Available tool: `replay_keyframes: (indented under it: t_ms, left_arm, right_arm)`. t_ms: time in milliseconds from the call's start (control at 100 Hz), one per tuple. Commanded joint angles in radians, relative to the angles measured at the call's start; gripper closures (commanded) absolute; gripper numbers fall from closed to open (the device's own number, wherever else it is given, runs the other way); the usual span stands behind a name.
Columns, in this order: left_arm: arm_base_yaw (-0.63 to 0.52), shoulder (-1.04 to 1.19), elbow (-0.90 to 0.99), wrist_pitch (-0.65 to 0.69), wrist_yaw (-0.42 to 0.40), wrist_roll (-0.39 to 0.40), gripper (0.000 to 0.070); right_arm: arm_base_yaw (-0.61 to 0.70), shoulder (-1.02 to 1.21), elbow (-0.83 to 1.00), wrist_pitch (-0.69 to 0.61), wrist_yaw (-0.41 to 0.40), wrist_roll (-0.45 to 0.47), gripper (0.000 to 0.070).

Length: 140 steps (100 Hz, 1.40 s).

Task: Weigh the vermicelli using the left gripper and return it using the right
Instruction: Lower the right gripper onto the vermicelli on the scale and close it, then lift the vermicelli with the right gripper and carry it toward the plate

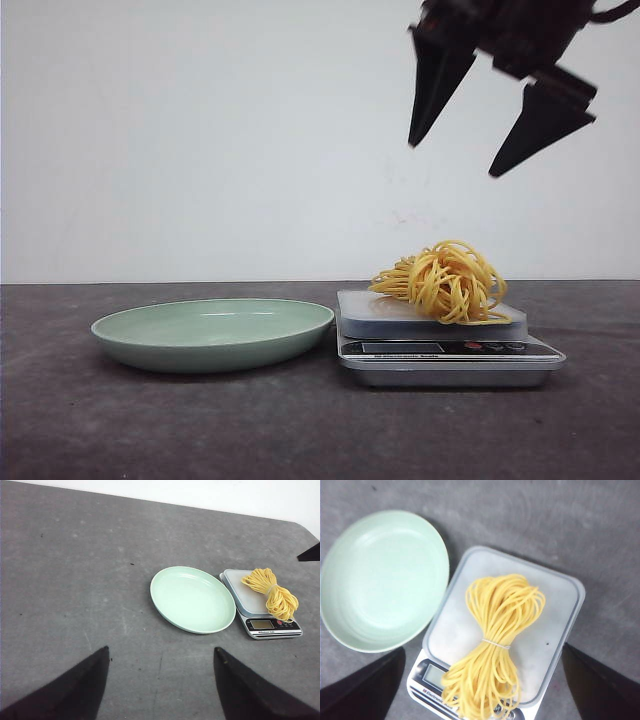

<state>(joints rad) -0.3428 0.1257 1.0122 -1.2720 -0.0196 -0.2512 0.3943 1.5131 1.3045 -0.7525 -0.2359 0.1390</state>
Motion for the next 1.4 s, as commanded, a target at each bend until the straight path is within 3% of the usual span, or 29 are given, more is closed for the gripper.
replay_keyframes:
  t_ms: [0, 730, 770, 820, 930, 1390]
  left_arm:
    - [-0.002, 0.001, 0.013, 0.008, 0.001, 0.0, 0.0313]
    - [-0.002, 0.001, 0.013, -0.009, 0.001, -0.003, 0.0313]
    - [-0.002, 0.001, 0.013, -0.017, 0.001, -0.003, 0.0313]
    - [-0.002, 0.001, 0.013, -0.024, 0.001, -0.003, 0.0313]
    - [-0.002, 0.001, 0.013, -0.035, -0.003, -0.003, 0.0313]
    - [-0.002, 0.001, 0.013, -0.037, -0.006, -0.003, 0.0313]
  right_arm:
    - [0.016, 0.044, 0.038, -0.012, 0.005, 0.013, 0.0067]
    - [0.063, 0.277, 0.047, 0.002, 0.033, 0.064, 0.0093]
    - [0.063, 0.28, 0.047, 0.004, 0.035, 0.064, 0.0141]
    - [0.064, 0.284, 0.047, 0.009, 0.035, 0.063, 0.027]
    - [0.071, 0.285, 0.047, 0.019, 0.053, 0.06, 0.07]
    - [0.108, 0.276, 0.091, 0.011, 0.067, 0.056, 0.0697]
